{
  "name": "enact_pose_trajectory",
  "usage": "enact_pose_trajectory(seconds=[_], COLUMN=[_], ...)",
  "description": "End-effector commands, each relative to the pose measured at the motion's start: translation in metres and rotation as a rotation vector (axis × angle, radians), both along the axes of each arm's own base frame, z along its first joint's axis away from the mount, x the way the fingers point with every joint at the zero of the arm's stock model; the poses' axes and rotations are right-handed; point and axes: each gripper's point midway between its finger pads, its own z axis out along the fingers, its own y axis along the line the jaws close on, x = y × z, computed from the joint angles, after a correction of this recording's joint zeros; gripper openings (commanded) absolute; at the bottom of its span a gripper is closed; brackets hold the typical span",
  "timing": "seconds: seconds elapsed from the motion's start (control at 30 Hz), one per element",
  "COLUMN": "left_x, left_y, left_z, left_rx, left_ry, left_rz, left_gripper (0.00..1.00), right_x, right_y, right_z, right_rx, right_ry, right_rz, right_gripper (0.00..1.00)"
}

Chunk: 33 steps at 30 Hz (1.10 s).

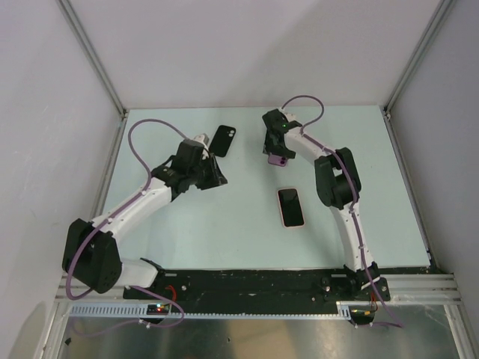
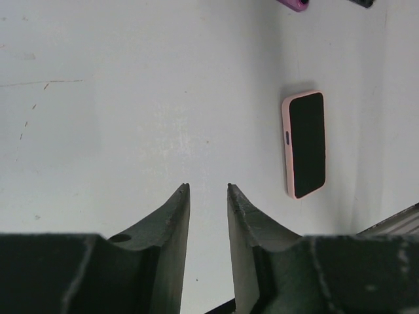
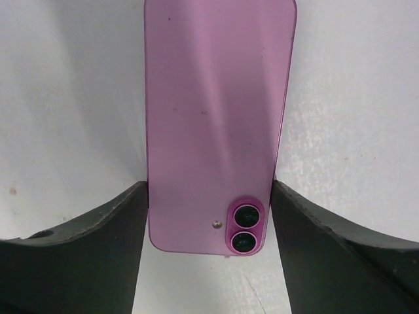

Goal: Put the phone into the phone case

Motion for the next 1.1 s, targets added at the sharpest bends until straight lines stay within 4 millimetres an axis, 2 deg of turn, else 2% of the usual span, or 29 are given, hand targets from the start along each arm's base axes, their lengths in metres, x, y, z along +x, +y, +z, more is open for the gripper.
enact_pose_trajectory(seconds=[0.0, 0.07, 0.23, 0.4, 0.67, 0.83, 1.07], left_x=[0.007, 0.011, 0.02, 0.033, 0.061, 0.072, 0.083], left_y=[0.007, 0.01, 0.011, 0.007, 0.0, -0.011, -0.017], left_z=[0.0, -0.004, -0.018, -0.037, -0.067, -0.087, -0.098], left_rx=[-0.075, -0.091, -0.165, -0.251, -0.28, -0.302, -0.308], left_ry=[0.014, 0.022, 0.057, 0.104, 0.168, 0.208, 0.228], left_rz=[0.052, 0.077, 0.133, 0.175, 0.211, 0.187, 0.18], left_gripper=[0.36, 0.41, 0.54, 0.66, 0.68, 0.65, 0.59], right_x=[-0.057, -0.069, -0.117, -0.156, -0.196, -0.206, -0.208], right_y=[0.029, 0.047, 0.094, 0.121, 0.129, 0.135, 0.137], right_z=[-0.01, -0.002, 0.013, 0.021, 0.011, 0.006, 0.0], right_rx=[0.052, 0.104, 0.299, 0.42, 0.552, 0.574, 0.58], right_ry=[0.143, 0.128, 0.146, 0.172, 0.233, 0.251, 0.265], right_rz=[0.198, 0.288, 0.521, 0.656, 0.706, 0.723, 0.724], right_gripper=[0.41, 0.39, 0.38, 0.37, 0.36, 0.36, 0.36])
